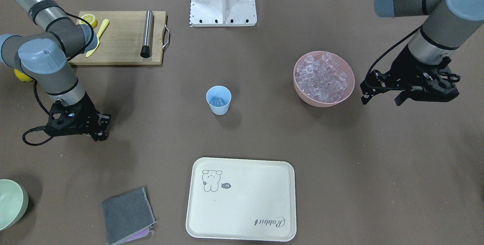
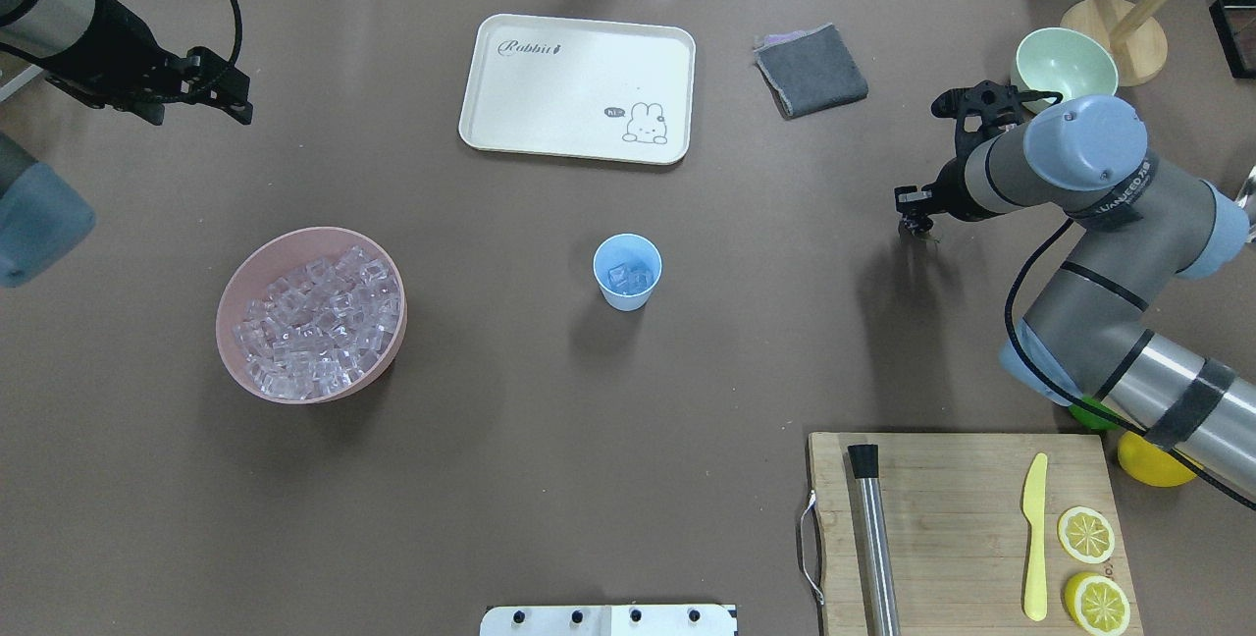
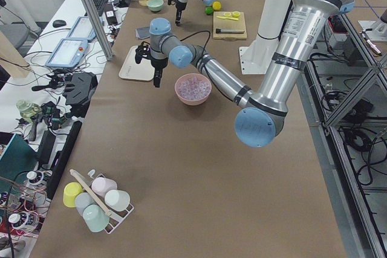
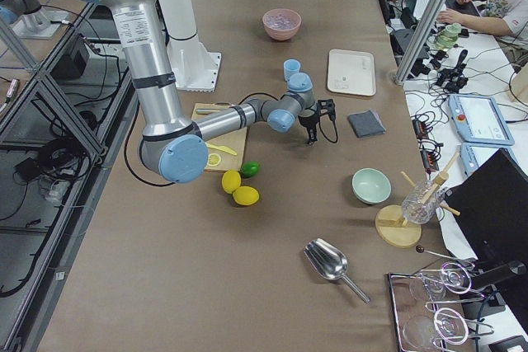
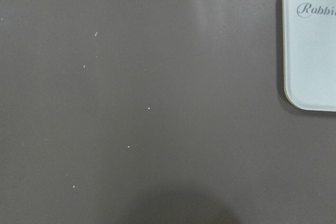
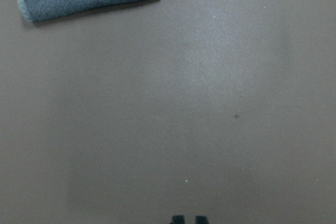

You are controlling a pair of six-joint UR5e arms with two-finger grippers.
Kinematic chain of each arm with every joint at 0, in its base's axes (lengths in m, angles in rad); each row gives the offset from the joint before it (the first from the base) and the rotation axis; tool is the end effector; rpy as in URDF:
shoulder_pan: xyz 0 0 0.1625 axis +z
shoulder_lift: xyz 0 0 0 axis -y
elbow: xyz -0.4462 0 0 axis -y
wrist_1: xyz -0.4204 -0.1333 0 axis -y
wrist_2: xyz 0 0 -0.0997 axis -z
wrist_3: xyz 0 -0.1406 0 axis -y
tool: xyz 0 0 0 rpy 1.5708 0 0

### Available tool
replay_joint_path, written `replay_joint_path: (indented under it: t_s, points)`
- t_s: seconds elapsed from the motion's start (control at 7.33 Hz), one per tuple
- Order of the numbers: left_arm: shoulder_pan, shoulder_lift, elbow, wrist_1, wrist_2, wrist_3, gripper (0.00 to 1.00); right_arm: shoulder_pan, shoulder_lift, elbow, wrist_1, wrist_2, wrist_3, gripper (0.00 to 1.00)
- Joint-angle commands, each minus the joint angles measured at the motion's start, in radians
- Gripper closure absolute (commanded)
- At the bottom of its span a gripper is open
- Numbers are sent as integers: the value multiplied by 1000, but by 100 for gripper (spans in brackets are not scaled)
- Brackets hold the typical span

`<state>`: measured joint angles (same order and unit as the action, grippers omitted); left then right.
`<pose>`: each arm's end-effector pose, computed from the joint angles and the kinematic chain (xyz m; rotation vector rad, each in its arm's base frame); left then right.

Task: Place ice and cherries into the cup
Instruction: 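Lower the right gripper onto the cherry stems and close it, then lift the cherries with the right gripper and carry them over the cup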

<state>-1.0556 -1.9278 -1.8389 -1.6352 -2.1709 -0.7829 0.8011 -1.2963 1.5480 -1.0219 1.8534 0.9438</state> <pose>0.2722 -0.5901 0.3607 0.1841 0.8611 -0.0434 -0.4157 -0.5642 0.5097 0.3186 -0.7756 0.0507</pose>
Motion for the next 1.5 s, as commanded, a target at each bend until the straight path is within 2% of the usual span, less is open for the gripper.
replay_joint_path:
  t_s: [0.0,0.27,0.55,0.68,0.82,1.36]
  points:
    - [-3,3,-3,0,-1,1,3,3,-1,29,-12,1,1,100]
    - [-3,16,-20,0,-1,1,3,24,2,61,-24,13,1,100]
    - [-3,16,-20,0,0,1,3,29,90,188,-268,20,6,100]
    - [-3,16,-20,0,-1,1,3,27,165,225,-391,21,35,100]
    - [-3,16,-22,0,0,1,3,21,236,225,-453,24,74,100]
    - [-3,32,-26,-2,-1,2,3,-29,380,241,-464,30,271,100]
